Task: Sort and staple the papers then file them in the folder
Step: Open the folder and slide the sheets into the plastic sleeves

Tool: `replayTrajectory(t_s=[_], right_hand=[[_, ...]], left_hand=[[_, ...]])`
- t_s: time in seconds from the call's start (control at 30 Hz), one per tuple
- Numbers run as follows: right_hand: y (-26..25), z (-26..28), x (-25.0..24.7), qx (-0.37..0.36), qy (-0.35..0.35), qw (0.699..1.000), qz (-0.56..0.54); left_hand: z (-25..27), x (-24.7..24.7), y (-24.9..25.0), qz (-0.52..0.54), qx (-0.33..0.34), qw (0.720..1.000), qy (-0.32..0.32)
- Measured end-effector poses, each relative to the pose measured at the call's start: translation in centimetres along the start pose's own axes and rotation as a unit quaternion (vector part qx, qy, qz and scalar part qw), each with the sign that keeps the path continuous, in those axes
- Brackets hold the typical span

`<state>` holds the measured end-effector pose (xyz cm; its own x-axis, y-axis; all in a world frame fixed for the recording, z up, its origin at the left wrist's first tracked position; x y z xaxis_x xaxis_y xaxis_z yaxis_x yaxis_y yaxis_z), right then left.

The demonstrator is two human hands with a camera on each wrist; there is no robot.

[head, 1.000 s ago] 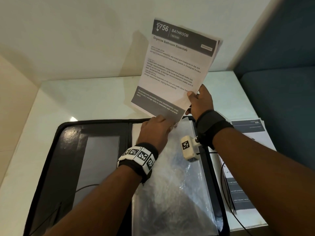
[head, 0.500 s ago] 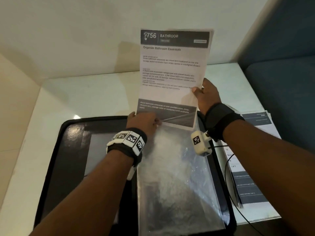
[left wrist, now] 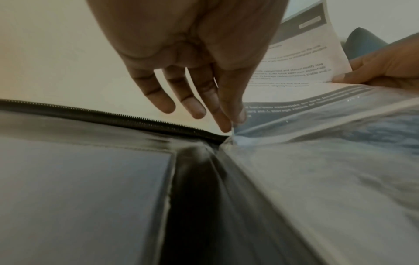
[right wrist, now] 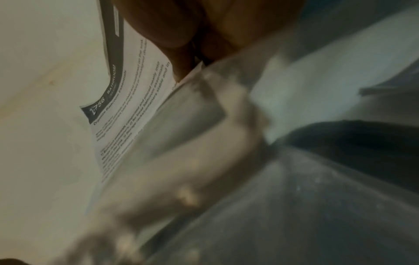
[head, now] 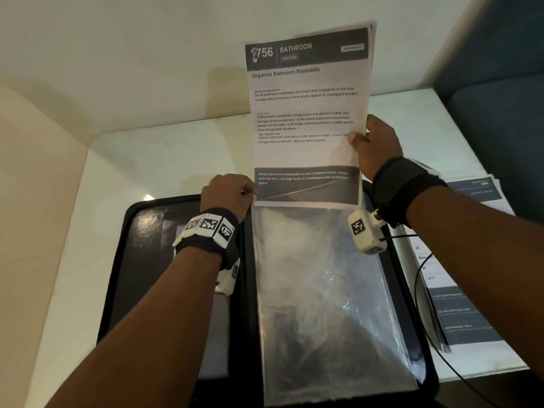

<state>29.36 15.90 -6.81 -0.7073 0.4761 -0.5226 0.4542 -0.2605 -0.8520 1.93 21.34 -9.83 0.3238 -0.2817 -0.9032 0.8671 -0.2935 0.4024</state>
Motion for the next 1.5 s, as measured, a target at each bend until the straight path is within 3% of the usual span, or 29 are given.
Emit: replayTrajectory(t_s=[0.17,0.33,0.53,0.67,0.77,1.0,1.23,1.3,1.37,1.5], right_hand=[[0.0,-0.1,0.2,-0.008,-0.020,1.000,0.022],[-0.1,-0.5,0.3,-0.007,-0.037,0.997,0.060],[0.3,0.4,0.5,0.038,-0.150,0.984,0.091],[1.0,0.9,-0.1,0.109,-0.215,0.970,0.041],[1.3,0.9,-0.6,0.123,-0.198,0.970,0.063],[1.1,1.2,-0.1,0.168,-0.185,0.968,-0.019],[1.5,1.0,-0.8,0.213,-0.220,0.949,-0.068],[1.5,1.1,-0.9,0.224,-0.252,0.939,-0.069],[1.4,1.5,-0.7,0.205,-0.275,0.939,0.000],[1.8,2.0,-0.4,0.225,-0.241,0.944,0.017]], left_hand=[[0.1,-0.1,-0.5,0.044,0.009,0.997,-0.065],[0.2,0.7,-0.8,0.043,0.032,0.997,-0.060],[0.1,2.0,0.0,-0.017,0.054,0.998,-0.038],[0.0,2.6,0.9,-0.026,0.038,0.999,-0.025],[0.5,2.6,2.1,-0.041,0.046,0.997,-0.043],[2.0,4.0,8.6,-0.065,0.168,0.981,-0.076],[0.4,3.7,10.6,0.013,0.084,0.996,-0.010],[0.3,3.7,11.2,0.009,0.076,0.996,-0.047],[0.7,4.1,11.8,0.004,0.080,0.991,-0.110],[1.5,4.8,12.3,-0.041,0.110,0.982,-0.148]])
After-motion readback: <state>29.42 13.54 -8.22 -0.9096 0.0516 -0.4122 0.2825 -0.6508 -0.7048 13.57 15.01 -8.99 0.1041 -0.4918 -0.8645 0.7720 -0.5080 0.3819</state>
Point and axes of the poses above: each hand's wrist, its own z-axis away from the middle knuckle, its own x-axis out of the palm, y = z × x, the point moved 1 cm from there along -z, towards the middle knuckle, and after that the axes turned 2 degrees about -z, right-handed, at the moved point
